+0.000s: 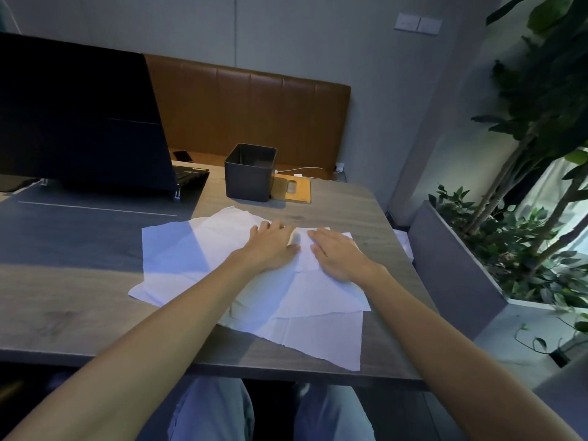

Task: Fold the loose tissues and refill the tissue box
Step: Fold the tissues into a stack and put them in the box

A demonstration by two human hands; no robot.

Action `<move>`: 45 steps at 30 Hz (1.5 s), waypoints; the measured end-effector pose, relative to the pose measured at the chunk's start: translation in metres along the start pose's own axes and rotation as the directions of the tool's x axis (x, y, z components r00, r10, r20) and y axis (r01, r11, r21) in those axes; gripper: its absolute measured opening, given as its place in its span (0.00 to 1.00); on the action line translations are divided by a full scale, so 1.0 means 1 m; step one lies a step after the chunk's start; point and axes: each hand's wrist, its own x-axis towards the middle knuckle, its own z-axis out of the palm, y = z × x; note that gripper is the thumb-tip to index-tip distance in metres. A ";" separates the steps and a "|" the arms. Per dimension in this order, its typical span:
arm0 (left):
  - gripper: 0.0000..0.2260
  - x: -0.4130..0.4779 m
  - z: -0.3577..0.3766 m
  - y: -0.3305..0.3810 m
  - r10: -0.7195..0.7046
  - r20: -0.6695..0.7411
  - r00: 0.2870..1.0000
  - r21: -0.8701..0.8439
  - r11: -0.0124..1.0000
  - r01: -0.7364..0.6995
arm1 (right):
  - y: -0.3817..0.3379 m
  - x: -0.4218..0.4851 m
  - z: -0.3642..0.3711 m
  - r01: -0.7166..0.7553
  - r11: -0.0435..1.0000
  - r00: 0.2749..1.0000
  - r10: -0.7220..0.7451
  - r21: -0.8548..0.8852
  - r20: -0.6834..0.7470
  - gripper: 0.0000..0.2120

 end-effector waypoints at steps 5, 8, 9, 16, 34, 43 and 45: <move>0.22 0.017 -0.016 -0.004 -0.092 0.114 0.989 -0.108 0.989 0.104 | -0.007 0.023 -0.015 -0.038 0.999 0.999 0.039 0.020 -0.018 0.23; 0.17 0.024 -0.022 -0.010 -0.056 0.163 0.985 -0.165 0.983 0.083 | -0.011 0.032 -0.023 0.003 0.999 1.000 -0.002 0.037 -0.025 0.16; 0.14 0.025 -0.024 -0.010 -0.033 0.162 0.986 -0.173 0.983 0.061 | -0.011 0.034 -0.025 0.010 0.999 0.999 -0.008 0.039 -0.038 0.13; 0.10 0.024 -0.038 -0.019 -0.013 0.085 0.996 -0.314 0.949 0.039 | -0.014 0.029 -0.044 0.092 0.948 0.994 -0.071 0.305 -0.078 0.05; 0.08 0.008 -0.078 -0.017 0.028 -0.069 0.997 -0.323 0.945 -0.049 | -0.005 0.013 -0.097 0.130 0.960 0.987 -0.102 0.246 -0.126 0.06; 0.08 -0.002 -0.103 -0.019 0.031 -0.022 0.999 -0.434 0.900 -0.038 | 0.005 0.007 -0.117 0.169 0.937 0.982 -0.133 0.306 -0.136 0.08; 0.07 -0.005 -0.108 -0.021 0.020 0.010 1.000 -0.466 0.885 -0.013 | 0.007 0.007 -0.118 0.151 0.938 0.985 -0.116 0.314 -0.126 0.08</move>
